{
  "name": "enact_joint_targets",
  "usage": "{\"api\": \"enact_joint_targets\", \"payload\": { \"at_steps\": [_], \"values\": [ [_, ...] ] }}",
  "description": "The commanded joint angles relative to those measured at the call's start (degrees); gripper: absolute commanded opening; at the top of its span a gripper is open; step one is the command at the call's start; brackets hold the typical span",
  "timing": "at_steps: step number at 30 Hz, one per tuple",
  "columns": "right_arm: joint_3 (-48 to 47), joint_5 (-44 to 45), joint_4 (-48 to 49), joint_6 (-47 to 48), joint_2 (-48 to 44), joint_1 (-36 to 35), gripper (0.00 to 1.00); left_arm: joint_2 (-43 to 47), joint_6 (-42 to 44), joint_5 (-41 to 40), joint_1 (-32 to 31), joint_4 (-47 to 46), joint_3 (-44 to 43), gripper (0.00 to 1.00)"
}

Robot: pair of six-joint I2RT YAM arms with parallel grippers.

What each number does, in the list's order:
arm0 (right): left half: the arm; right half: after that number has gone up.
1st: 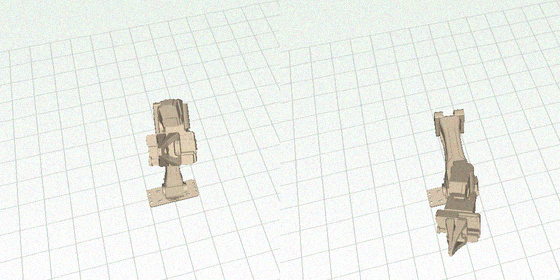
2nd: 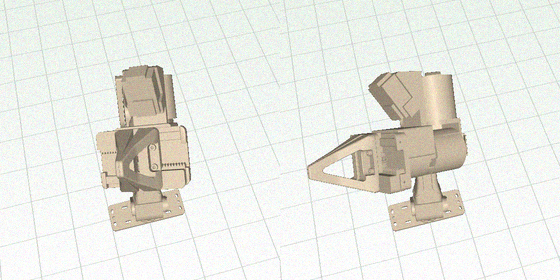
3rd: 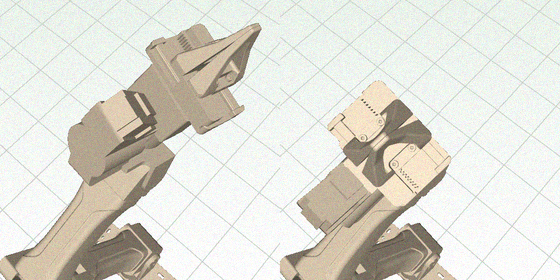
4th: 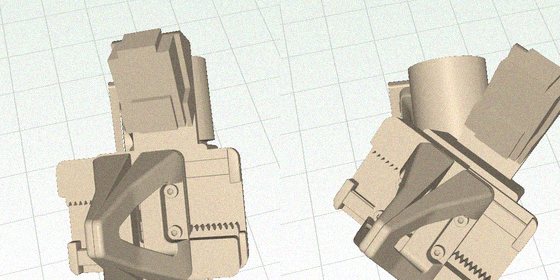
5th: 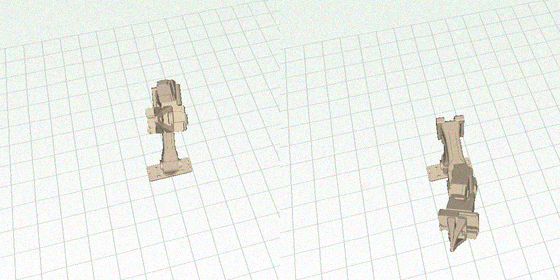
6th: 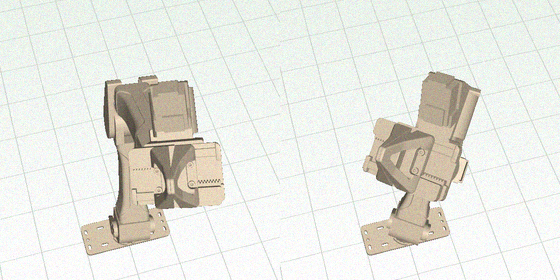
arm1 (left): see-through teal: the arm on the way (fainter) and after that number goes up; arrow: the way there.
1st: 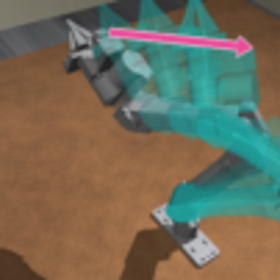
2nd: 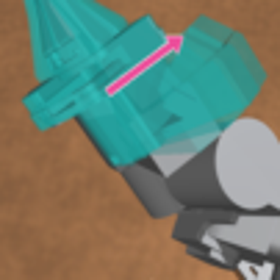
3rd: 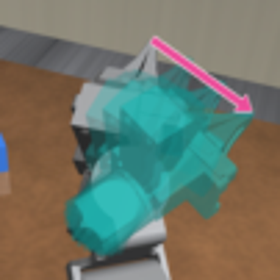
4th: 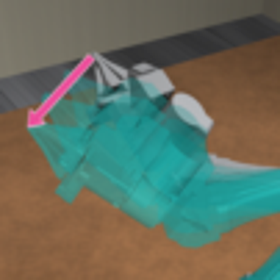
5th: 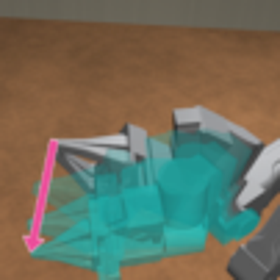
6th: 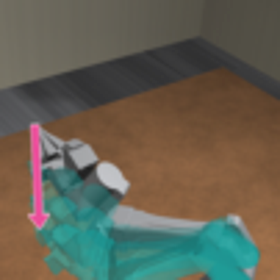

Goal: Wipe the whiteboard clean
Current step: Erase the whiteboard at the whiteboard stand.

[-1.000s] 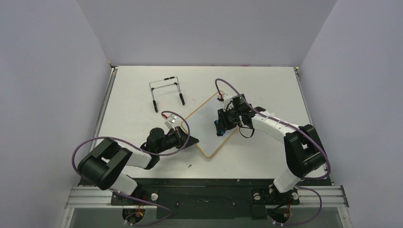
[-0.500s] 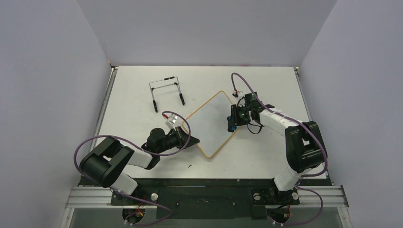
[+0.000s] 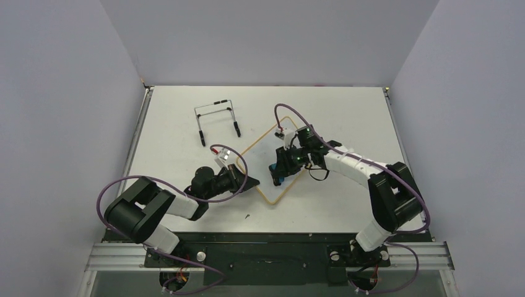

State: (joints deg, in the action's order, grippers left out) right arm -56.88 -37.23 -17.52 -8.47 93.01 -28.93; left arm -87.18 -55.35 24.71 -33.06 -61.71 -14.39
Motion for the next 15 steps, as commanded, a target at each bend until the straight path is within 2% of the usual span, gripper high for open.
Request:
{"api": "enact_joint_targets", "payload": {
  "at_steps": [1, 4, 8, 12, 15],
  "values": [
    [-0.3, -5.7, 2.1, -0.8, -4.0, 2.2, 0.00, -0.1, 0.1, 3.9, -0.9, -11.1, -1.8, 0.00],
    [0.2, 1.7, 2.3, -0.9, -4.6, 7.6, 0.00, 0.1, 0.0, 4.1, -0.9, -11.1, -1.6, 0.00],
    [0.2, 11.6, -0.1, 1.5, -3.3, 11.0, 0.00, 0.6, 0.2, 4.1, -1.0, -10.5, -1.6, 0.00],
    [-0.5, 16.7, -1.4, 2.7, -1.4, 11.3, 0.00, 0.8, 0.4, 4.4, -1.0, -10.2, -1.7, 0.00],
    [-0.8, 15.7, -2.3, 3.3, -0.3, 11.0, 0.00, 0.9, 0.6, 4.5, -0.9, -9.9, -1.8, 0.00]
  ]
}}
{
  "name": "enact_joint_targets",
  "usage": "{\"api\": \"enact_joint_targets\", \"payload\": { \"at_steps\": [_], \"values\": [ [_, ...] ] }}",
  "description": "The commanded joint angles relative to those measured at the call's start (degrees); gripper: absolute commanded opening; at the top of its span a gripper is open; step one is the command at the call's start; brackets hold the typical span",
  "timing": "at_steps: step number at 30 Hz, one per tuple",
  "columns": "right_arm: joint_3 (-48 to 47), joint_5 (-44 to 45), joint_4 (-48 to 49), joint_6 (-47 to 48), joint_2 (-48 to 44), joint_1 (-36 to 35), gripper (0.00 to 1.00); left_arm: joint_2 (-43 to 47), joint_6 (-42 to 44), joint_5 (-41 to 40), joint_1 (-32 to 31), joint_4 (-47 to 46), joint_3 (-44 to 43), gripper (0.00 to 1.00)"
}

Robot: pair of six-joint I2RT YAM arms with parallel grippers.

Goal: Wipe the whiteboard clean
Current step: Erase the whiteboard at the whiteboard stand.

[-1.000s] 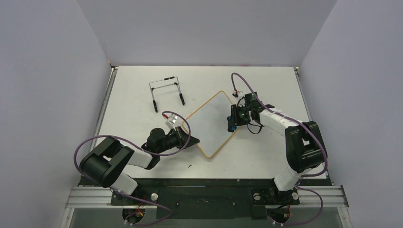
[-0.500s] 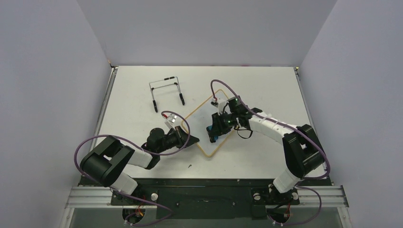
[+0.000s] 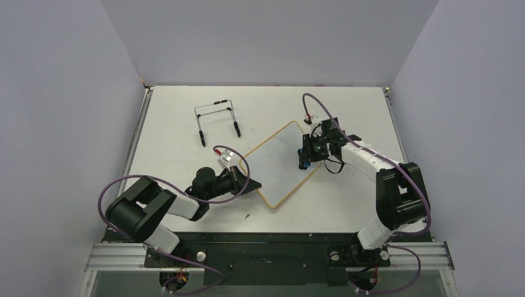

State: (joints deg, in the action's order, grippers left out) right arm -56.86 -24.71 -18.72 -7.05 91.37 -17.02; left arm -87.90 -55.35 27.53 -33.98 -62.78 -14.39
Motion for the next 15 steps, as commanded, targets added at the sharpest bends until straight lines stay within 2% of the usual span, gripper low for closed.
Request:
{"api": "enact_joint_targets", "payload": {
  "at_steps": [1, 4, 10, 13, 15],
  "values": [
    [-0.9, 1.5, -1.7, 2.5, 1.8, -1.1, 0.00, 1.5, 0.7, 2.0, 0.0, -8.8, -1.8, 0.00],
    [-1.4, -6.4, -2.8, 4.0, 2.0, -4.5, 0.00, 1.2, 0.7, 2.7, 0.0, -9.1, -2.1, 0.00],
    [-1.8, -11.1, -2.7, 5.8, -1.3, -10.7, 0.00, 0.9, 0.8, 3.9, 0.0, -8.9, -3.0, 0.00],
    [-1.7, -8.9, -1.5, 5.0, -2.2, -9.5, 0.00, 1.2, 0.9, 3.8, 0.0, -8.7, -2.8, 0.00],
    [-1.6, -4.3, -0.6, 4.3, -1.8, -5.8, 0.00, 1.2, 0.9, 3.9, 0.0, -8.7, -2.7, 0.00]
  ]
}}
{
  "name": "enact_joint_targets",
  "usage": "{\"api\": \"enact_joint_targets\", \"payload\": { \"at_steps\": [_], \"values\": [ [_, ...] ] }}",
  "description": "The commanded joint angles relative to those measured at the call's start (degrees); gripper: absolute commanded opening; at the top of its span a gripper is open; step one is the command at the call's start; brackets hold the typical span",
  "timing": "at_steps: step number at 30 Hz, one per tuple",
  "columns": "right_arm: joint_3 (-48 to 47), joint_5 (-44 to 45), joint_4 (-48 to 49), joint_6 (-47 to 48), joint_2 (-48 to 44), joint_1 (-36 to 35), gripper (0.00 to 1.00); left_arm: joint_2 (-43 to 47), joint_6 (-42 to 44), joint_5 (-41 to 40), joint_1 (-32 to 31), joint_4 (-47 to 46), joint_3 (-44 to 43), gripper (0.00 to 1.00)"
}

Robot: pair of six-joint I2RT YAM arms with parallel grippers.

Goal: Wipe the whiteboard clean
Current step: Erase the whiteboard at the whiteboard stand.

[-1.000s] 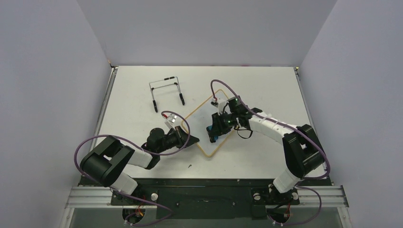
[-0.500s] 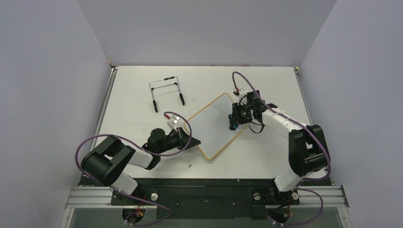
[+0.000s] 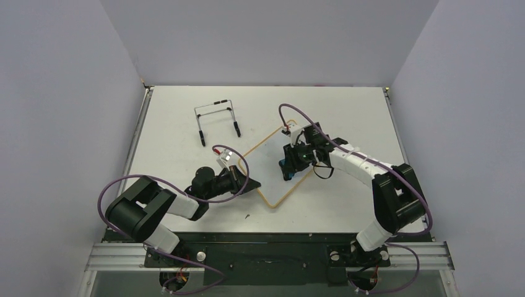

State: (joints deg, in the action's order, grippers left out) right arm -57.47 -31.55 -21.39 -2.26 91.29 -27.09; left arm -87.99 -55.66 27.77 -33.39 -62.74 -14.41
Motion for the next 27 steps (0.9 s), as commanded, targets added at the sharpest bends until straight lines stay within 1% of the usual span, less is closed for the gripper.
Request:
{"api": "enact_joint_targets", "payload": {
  "at_steps": [1, 4, 7, 12, 15, 17, 20, 22, 27],
  "values": [
    [-0.9, 3.8, 2.5, -0.8, -1.1, 5.4, 0.00, 1.3, 1.2, 3.7, -0.6, -8.8, -2.7, 0.00],
    [-1.0, 10.2, 2.9, -1.3, 0.5, 9.7, 0.00, 1.2, 1.0, 4.0, -0.6, -8.9, -3.0, 0.00],
    [-0.7, 11.1, 2.7, -0.4, 1.9, 11.2, 0.00, 1.4, 1.0, 4.3, -0.6, -8.8, -3.0, 0.00],
    [-0.7, 2.7, 1.2, 0.8, 1.8, 9.5, 0.00, 1.4, 0.9, 4.1, -0.6, -8.9, -2.8, 0.00],
    [-1.1, -3.7, -0.2, 2.6, 1.1, 5.5, 0.00, 1.4, 0.8, 4.1, -0.6, -9.1, -2.7, 0.00],
    [-1.4, -6.0, -0.8, 3.7, 0.5, 3.3, 0.00, 1.5, 0.9, 4.1, -0.6, -9.2, -2.6, 0.00],
    [-1.9, -6.7, -0.6, 3.7, -1.0, 2.5, 0.00, 2.2, 0.9, 3.9, -0.6, -9.0, -2.3, 0.00],
    [-2.3, -5.7, 0.0, 3.0, -1.6, 3.9, 0.00, 2.6, 1.0, 3.8, -0.6, -8.6, -2.2, 0.00],
    [-2.1, -1.0, 1.8, 0.3, -2.1, 12.1, 0.00, 2.6, 1.0, 3.7, -0.7, -8.5, -2.2, 0.00]
  ]
}}
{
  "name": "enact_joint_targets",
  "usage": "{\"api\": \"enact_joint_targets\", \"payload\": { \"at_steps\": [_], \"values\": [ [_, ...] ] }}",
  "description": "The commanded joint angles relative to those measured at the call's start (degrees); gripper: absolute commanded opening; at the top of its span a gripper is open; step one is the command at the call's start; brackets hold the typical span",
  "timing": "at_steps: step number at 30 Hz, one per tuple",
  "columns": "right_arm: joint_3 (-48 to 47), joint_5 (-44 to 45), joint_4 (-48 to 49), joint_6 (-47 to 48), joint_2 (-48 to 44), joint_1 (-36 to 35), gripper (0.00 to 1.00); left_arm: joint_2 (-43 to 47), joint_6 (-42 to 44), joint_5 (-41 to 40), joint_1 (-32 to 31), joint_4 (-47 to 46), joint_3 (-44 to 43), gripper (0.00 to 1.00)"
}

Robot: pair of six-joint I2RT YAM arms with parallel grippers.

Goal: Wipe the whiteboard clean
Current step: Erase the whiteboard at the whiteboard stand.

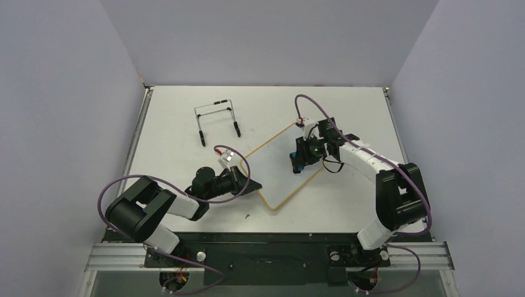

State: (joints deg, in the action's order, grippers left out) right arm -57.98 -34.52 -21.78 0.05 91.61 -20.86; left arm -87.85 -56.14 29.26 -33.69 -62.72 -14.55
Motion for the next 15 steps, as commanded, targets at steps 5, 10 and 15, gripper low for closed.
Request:
{"api": "enact_joint_targets", "payload": {
  "at_steps": [5, 10, 15],
  "values": [
    [-0.9, 4.6, 1.4, -1.7, -0.5, 8.6, 0.00, 2.2, 1.5, 2.4, -0.4, -8.6, -2.3, 0.00],
    [-0.8, 4.3, 0.4, -1.6, 1.8, 7.2, 0.00, 2.6, 1.5, 2.2, -0.4, -8.5, -2.1, 0.00],
    [-0.9, 0.9, -1.0, -0.6, 1.3, 1.8, 0.00, 2.4, 1.6, 2.2, -0.4, -8.5, -2.1, 0.00]
  ]
}}
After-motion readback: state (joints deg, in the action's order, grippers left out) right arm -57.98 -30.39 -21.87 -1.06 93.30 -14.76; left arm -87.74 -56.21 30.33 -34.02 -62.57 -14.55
